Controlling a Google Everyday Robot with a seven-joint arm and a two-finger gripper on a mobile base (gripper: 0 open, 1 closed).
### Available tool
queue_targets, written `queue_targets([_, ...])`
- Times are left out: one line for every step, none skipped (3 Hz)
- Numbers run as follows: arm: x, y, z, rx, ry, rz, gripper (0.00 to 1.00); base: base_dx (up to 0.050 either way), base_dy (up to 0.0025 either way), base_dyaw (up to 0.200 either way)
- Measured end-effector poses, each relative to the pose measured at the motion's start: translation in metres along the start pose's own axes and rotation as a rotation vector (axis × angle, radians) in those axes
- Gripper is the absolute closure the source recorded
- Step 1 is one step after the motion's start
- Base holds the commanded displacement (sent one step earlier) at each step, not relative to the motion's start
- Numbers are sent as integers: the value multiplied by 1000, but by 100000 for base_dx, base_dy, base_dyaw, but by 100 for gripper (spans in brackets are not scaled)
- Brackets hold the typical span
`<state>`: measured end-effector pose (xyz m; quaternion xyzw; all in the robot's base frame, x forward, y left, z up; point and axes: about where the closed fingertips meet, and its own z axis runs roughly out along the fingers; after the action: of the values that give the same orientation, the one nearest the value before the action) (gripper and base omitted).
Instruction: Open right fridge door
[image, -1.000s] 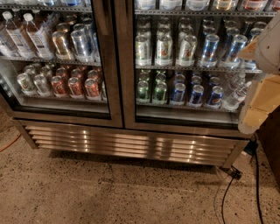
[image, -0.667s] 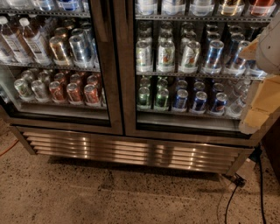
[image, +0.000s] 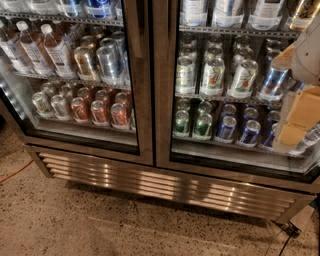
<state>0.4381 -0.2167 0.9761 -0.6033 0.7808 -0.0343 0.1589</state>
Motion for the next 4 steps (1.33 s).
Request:
queue_targets([0, 0, 0, 0, 0, 0, 0, 0, 0, 0])
queue_targets([2, -7, 8, -1, 26, 14, 0, 0, 0, 0])
queue_targets([25, -11, 77, -105, 81, 72, 0, 0, 0, 0])
queue_targets([25, -11, 77, -105, 81, 72, 0, 0, 0, 0])
